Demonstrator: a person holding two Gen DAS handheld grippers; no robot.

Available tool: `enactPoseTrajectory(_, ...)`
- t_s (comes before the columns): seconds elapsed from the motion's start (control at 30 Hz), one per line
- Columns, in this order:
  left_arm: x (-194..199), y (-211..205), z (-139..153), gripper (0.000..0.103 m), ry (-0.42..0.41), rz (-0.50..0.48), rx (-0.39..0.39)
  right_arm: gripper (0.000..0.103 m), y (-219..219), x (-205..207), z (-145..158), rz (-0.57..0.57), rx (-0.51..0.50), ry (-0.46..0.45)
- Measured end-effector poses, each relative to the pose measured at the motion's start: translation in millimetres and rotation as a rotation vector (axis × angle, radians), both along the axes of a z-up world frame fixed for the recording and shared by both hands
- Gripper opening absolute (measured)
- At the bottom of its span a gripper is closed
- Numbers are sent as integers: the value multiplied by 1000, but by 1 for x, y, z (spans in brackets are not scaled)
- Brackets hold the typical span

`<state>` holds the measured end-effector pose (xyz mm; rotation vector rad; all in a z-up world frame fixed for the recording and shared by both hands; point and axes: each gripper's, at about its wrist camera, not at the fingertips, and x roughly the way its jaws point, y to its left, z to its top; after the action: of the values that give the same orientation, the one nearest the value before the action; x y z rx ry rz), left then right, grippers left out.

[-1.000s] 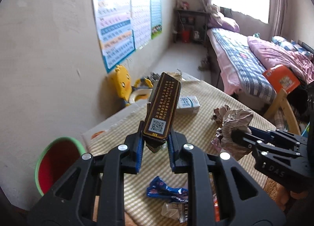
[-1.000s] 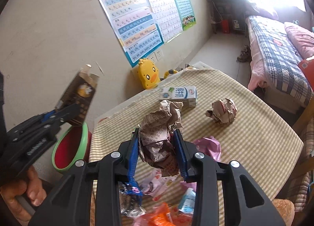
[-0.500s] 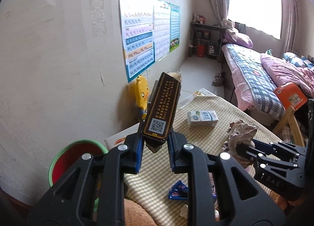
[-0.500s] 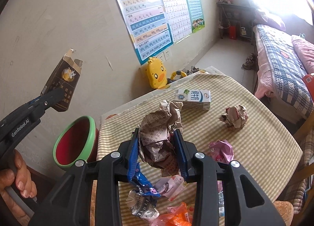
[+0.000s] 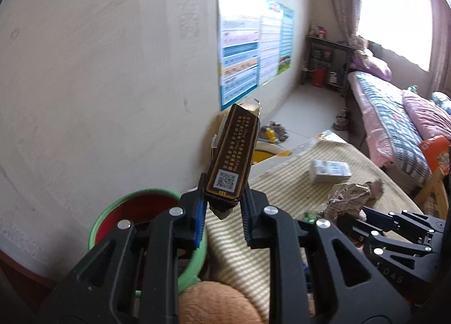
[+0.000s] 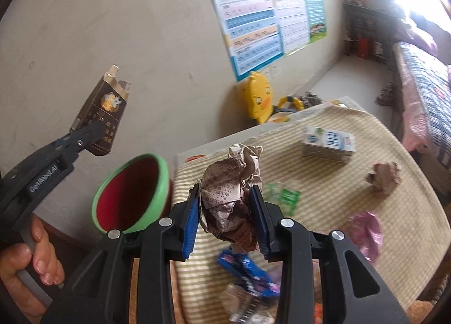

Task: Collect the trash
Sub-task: 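Carry the chocolate box and crumpled paper to the bucket and release both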

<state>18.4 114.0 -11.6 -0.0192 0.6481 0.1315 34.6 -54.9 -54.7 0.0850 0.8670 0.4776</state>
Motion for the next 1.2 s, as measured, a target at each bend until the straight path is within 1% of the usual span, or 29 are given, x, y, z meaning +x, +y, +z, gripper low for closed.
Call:
enactPoseTrajectory(0.23,-3,50,-19,21,39,119,-1,34,47,16,-6,78,19,20)
enactPoseTrajectory(0.43,-6,84,-34,21,75,194,-2,34,92,32,-7,151,59,35)
enactPoseTrajectory(0.6,-8,106,-49,21,114,244,-3,34,121,44,-10,191,85,57)
enactPoseTrajectory(0.73,-6,125,-65,21,157,286,-9,34,137,50,-12,211,103,74)
enactPoseTrajectory(0.9,-4,137,-79,21,194,320,-14,34,154,56,-15,234,108,87)
enactPoseTrajectory(1.1,0,146,-92,21,223,337,-23,34,167,60,-19,260,103,89)
enactPoseTrajectory(1.13,0,147,-94,21,226,338,-23,37,168,60,-20,263,104,90)
enactPoseTrajectory(1.17,0,147,-94,26,229,340,-21,38,169,61,-20,266,107,92)
enactPoseTrajectory(1.2,1,147,-95,41,231,346,-18,42,170,62,-21,269,111,95)
